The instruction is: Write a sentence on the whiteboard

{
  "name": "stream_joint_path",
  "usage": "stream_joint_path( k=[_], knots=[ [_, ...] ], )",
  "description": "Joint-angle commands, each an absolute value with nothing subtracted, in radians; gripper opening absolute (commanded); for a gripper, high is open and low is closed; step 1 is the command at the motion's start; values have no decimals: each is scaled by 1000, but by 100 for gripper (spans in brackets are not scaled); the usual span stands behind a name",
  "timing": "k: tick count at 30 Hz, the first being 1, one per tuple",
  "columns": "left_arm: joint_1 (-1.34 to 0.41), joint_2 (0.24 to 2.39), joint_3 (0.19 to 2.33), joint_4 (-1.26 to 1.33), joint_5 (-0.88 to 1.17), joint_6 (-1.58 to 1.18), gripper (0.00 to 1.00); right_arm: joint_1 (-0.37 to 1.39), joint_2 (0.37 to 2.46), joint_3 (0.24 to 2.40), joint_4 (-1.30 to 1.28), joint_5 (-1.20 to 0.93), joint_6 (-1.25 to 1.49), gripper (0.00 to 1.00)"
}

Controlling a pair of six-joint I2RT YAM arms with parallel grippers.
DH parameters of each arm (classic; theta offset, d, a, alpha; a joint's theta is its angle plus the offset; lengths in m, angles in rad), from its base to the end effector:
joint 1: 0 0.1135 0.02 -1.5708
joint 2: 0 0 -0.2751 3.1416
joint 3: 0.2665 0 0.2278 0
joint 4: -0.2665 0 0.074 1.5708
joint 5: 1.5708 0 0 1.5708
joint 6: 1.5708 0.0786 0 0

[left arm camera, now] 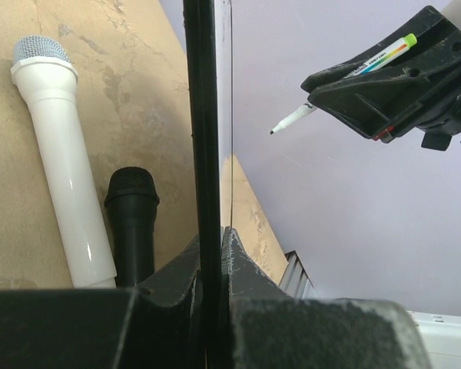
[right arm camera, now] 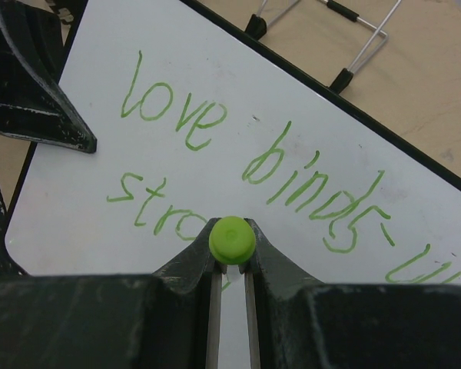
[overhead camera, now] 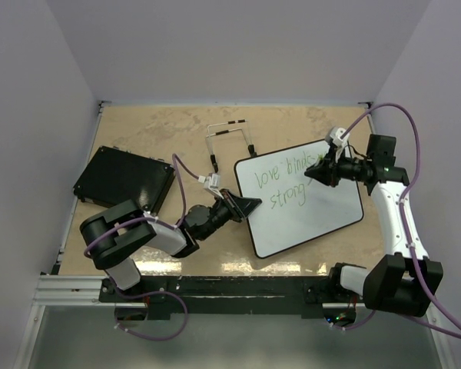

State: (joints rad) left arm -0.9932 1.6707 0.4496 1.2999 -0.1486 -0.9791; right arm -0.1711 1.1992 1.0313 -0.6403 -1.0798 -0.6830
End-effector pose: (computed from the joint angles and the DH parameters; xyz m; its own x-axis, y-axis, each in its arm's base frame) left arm 0.1901 -0.2704 0.2133 -0.5968 -0.5876 -0.5464 0.4529 0.3154 -0.8339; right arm 0.2321 0.0302 0.3119 -0.2245 -0.2632 -0.9383 -0.8530 0.5186 0.0586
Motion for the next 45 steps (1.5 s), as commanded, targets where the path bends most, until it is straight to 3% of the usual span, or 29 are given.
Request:
stream_joint_path(
  k=[1, 18, 23, 31, 38, 45],
  knots=[
    [-994, 1620, 436, 1376, -150, -897, 0, -176, 1203, 1051, -704, -1131, -761, 0],
    [-994, 1585, 420, 1339, -170, -925, 0, -189, 1180, 1066, -721, -1071, -770, 0],
    [-996, 1577, 434, 1307, -164, -933, 0, -218, 1163, 1049, -617, -1020, -666, 0],
    [-996, 1569, 456, 1266, -163, -936, 0, -279, 1245, 1057, -548, -1103, -652, 0],
    [-994, 1566, 469, 1218, -181, -979, 0, -200, 1249, 996, -370, -1056, -548, 0],
    [-994, 1574, 497, 1161, -199, -1034, 0, -172, 1226, 973, -376, -993, -541, 0]
  ],
)
